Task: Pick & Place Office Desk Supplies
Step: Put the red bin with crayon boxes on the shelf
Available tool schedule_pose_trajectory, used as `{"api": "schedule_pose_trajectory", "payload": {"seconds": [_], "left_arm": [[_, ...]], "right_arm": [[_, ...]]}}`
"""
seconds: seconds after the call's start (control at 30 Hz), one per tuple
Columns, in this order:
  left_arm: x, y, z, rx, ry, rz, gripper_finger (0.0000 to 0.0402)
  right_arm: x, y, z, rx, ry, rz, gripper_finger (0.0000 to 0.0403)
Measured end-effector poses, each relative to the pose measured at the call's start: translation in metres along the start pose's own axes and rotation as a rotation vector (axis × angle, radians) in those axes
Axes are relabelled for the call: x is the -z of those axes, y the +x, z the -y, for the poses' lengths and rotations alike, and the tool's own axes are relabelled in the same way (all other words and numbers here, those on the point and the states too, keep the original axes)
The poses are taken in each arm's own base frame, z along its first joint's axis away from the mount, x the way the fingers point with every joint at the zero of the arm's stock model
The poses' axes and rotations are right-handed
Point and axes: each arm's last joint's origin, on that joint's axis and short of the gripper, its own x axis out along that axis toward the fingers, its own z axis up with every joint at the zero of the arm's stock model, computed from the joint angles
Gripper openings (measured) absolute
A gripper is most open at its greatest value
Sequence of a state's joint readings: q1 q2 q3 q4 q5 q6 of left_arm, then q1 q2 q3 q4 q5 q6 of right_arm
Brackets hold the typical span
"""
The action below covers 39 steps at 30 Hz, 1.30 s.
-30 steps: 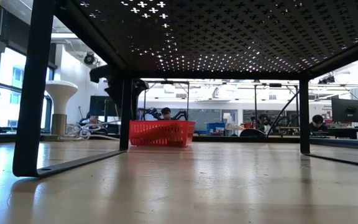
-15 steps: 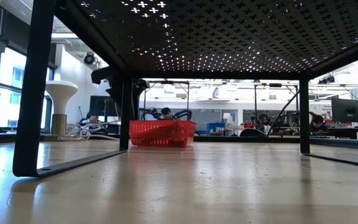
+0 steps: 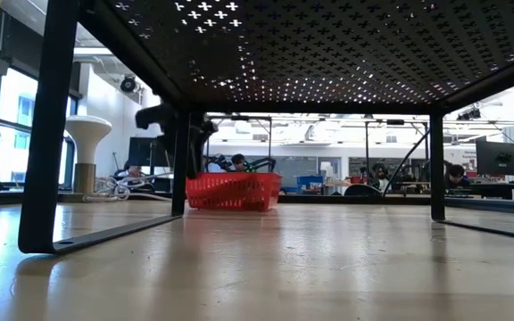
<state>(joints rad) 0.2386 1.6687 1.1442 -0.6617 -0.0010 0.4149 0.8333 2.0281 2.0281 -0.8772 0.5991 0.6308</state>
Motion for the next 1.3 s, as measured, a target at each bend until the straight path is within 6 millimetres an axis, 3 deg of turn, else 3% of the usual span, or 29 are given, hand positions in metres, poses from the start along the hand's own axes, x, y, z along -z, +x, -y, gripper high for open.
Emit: {"api": "schedule_pose_trajectory", "payload": {"seconds": [0.17,0.47,0.7,0.9,1.1,1.3], "left_arm": [[0.001,0.011,-0.001,-0.014,-0.003,-0.033,0.0083],[0.000,0.013,-0.003,-0.058,0.013,-0.046,0.0082],[0.001,0.013,-0.005,-0.140,-0.003,-0.078,0.0016],[0.002,0.012,-0.007,-0.237,-0.025,-0.116,0.0006],[0.002,0.004,0.005,-0.302,0.010,-0.174,0.0004],[0.003,-0.017,0.020,-0.371,0.029,-0.196,0.0003]], "right_arm": [[0.000,0.000,0.000,-0.002,-0.001,0.003,0.0085],[-0.002,0.000,-0.001,-0.010,0.005,0.014,0.0085],[-0.002,0.000,-0.001,-0.013,0.009,0.019,0.0085],[-0.003,0.000,-0.002,-0.019,0.016,0.028,0.0085],[-0.003,0.000,-0.002,-0.021,0.018,0.030,0.0085],[-0.003,-0.001,-0.004,-0.027,0.022,0.035,0.0085]]}}
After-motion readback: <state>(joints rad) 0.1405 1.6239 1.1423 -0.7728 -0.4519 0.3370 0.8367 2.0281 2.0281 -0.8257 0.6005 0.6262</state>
